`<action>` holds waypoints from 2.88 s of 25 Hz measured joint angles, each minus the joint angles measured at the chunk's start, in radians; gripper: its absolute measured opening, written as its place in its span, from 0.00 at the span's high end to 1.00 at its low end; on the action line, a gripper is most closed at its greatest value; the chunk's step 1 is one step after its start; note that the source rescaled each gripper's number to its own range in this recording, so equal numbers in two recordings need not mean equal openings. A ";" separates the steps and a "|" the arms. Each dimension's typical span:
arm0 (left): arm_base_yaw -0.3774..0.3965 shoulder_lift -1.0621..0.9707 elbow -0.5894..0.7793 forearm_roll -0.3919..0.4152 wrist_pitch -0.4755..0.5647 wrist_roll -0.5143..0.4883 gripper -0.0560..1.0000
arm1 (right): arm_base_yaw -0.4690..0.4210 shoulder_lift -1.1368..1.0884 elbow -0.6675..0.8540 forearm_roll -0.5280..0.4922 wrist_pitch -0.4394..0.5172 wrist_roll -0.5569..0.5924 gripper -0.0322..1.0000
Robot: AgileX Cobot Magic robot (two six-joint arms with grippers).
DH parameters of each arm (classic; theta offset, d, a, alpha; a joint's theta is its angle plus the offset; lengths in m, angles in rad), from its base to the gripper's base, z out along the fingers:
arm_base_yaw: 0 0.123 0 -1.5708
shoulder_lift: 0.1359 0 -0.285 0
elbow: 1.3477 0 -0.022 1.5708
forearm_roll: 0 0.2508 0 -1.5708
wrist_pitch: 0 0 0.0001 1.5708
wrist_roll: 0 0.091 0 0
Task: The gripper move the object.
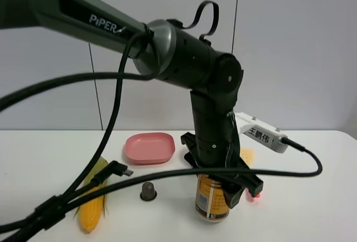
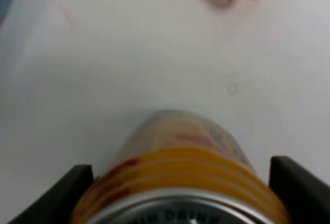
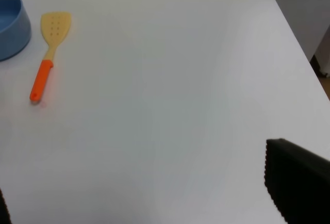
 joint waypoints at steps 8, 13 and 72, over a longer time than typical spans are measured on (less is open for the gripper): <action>0.061 -0.065 -0.221 0.058 0.213 0.000 0.93 | 0.000 0.000 0.000 0.000 0.000 0.000 0.00; 0.172 -0.072 -0.270 0.088 0.223 0.000 0.93 | 0.000 0.000 0.000 0.000 0.000 0.000 0.00; 0.429 0.087 -0.275 -0.025 -0.095 0.191 0.02 | 0.000 0.000 0.000 0.000 0.000 0.000 0.00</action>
